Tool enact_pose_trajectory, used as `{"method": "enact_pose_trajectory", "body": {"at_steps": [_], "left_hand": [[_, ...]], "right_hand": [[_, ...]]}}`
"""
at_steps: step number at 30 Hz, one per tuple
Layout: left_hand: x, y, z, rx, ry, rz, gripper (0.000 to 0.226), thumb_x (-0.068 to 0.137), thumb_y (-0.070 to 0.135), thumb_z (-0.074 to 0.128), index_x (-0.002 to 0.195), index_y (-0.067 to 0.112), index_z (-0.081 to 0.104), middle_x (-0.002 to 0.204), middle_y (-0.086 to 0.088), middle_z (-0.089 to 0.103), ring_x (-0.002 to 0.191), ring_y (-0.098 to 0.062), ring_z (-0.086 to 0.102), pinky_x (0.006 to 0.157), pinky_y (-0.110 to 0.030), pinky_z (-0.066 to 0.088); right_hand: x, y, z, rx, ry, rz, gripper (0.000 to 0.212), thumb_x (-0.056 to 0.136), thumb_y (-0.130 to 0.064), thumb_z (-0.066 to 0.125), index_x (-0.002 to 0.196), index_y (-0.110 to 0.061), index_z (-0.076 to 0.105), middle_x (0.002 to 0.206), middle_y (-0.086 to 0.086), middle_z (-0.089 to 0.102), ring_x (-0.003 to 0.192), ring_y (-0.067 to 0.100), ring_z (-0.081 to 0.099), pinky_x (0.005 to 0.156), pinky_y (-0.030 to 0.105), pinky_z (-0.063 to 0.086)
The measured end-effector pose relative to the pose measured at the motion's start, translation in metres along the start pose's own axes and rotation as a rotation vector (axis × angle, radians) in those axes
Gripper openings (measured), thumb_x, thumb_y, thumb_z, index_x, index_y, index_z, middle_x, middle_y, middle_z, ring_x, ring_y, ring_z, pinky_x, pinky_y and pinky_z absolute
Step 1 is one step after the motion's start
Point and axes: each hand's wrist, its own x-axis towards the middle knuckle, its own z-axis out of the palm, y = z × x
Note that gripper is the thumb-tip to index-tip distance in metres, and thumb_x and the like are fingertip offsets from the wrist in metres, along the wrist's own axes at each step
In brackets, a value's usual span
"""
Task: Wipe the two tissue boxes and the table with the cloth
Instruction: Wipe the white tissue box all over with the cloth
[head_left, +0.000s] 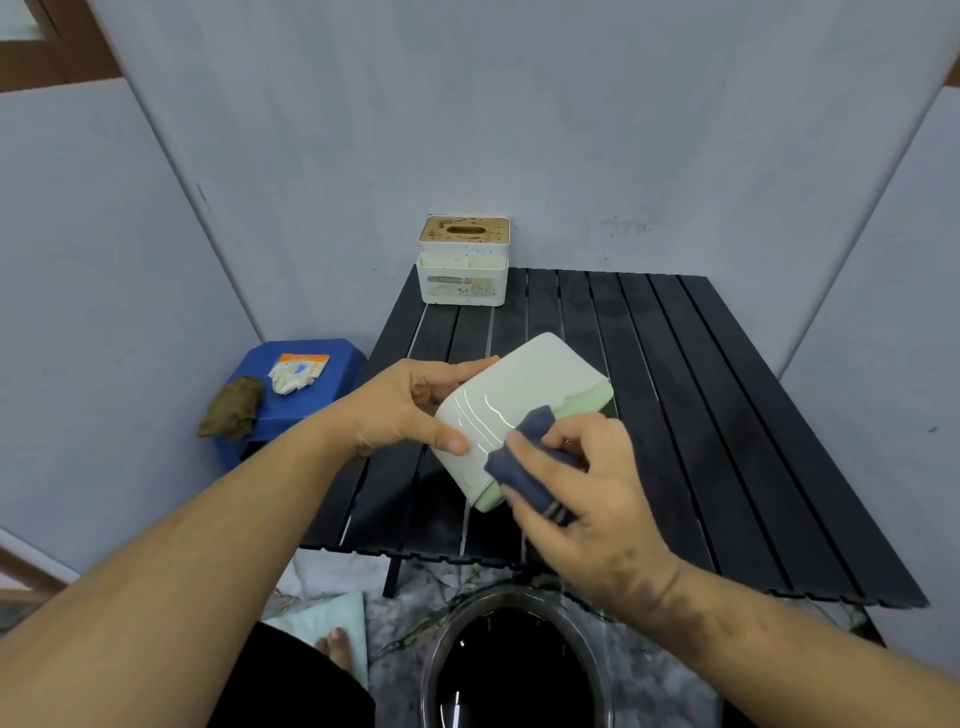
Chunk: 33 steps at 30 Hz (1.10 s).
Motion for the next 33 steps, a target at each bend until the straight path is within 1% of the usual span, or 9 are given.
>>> {"method": "enact_pose_trajectory", "body": {"at_steps": [4,8,11,14,16,19,23,28,33], "left_hand": [[0.0,-0.001,-0.002,0.047,-0.015,0.01,0.089,0.074,0.01,0.082,0.154,0.016,0.044,0.149,-0.01,0.058,0.139,-0.031,0.053,0.112,-0.055,0.045],[0.001,0.004,-0.001,0.078,0.102,0.019,0.073,0.086,0.049,0.075,0.148,0.016,0.054,0.141,-0.007,0.065,0.131,-0.028,0.06,0.108,-0.046,0.05],[0.01,0.019,0.007,0.144,0.233,-0.02,0.034,0.105,0.039,0.049,0.123,0.023,0.073,0.121,-0.001,0.075,0.115,-0.022,0.069,0.1,-0.039,0.053],[0.023,0.036,0.013,0.332,0.329,-0.18,0.039,0.108,0.041,0.044,0.091,0.034,0.078,0.093,0.0,0.075,0.082,-0.007,0.07,0.08,-0.021,0.051],[0.031,0.042,0.014,0.357,0.327,-0.199,0.048,0.104,0.055,0.046,0.094,0.022,0.079,0.092,-0.006,0.074,0.075,-0.004,0.066,0.073,-0.016,0.049],[0.039,0.045,0.013,0.346,0.292,-0.162,0.077,0.086,0.075,0.05,0.105,0.004,0.073,0.102,-0.017,0.073,0.083,-0.014,0.065,0.088,-0.033,0.053],[0.052,0.048,0.008,0.458,0.243,-0.2,0.087,0.075,0.085,0.05,0.1,0.005,0.071,0.092,-0.016,0.071,0.078,-0.013,0.061,0.087,-0.036,0.05],[0.058,0.053,0.007,0.49,0.192,-0.2,0.074,0.084,0.077,0.056,0.092,0.006,0.073,0.079,-0.005,0.065,0.075,-0.012,0.061,0.079,-0.032,0.048],[0.066,0.052,0.006,0.454,0.187,-0.218,0.055,0.093,0.062,0.062,0.094,0.009,0.077,0.096,-0.014,0.076,0.082,-0.021,0.069,0.083,-0.038,0.054]], "right_hand": [[0.007,0.008,-0.005,-0.099,-0.054,-0.161,0.046,0.075,-0.018,0.08,0.119,-0.012,0.069,0.108,0.002,0.042,0.097,0.025,0.048,0.085,0.03,0.044],[0.008,0.013,-0.005,-0.067,-0.06,-0.167,0.05,0.071,-0.015,0.081,0.119,-0.012,0.069,0.109,0.002,0.042,0.098,0.025,0.049,0.085,0.032,0.046],[0.006,0.011,-0.002,-0.029,-0.086,-0.207,0.045,0.075,-0.015,0.076,0.119,-0.009,0.069,0.111,0.004,0.041,0.099,0.028,0.052,0.083,0.036,0.047],[0.004,0.009,0.001,-0.014,-0.126,-0.248,0.043,0.077,-0.015,0.073,0.119,-0.007,0.069,0.111,0.006,0.042,0.1,0.029,0.053,0.082,0.037,0.048],[0.004,0.009,0.001,-0.012,-0.137,-0.258,0.043,0.077,-0.015,0.073,0.119,-0.006,0.069,0.112,0.006,0.042,0.1,0.029,0.054,0.081,0.038,0.049],[0.005,0.009,0.0,0.0,-0.143,-0.251,0.043,0.078,-0.015,0.072,0.12,-0.007,0.068,0.112,0.006,0.042,0.099,0.031,0.054,0.08,0.039,0.049],[0.007,0.01,-0.002,0.002,-0.15,-0.254,0.041,0.078,-0.014,0.072,0.119,-0.007,0.068,0.11,0.005,0.042,0.095,0.031,0.056,0.078,0.039,0.049],[0.007,0.013,-0.005,-0.002,-0.161,-0.253,0.039,0.08,-0.014,0.071,0.119,-0.007,0.068,0.111,0.005,0.042,0.095,0.03,0.056,0.079,0.038,0.048],[0.005,0.017,-0.007,0.01,-0.159,-0.229,0.042,0.08,-0.011,0.072,0.121,-0.008,0.067,0.112,0.005,0.042,0.096,0.031,0.056,0.079,0.039,0.048]]}}
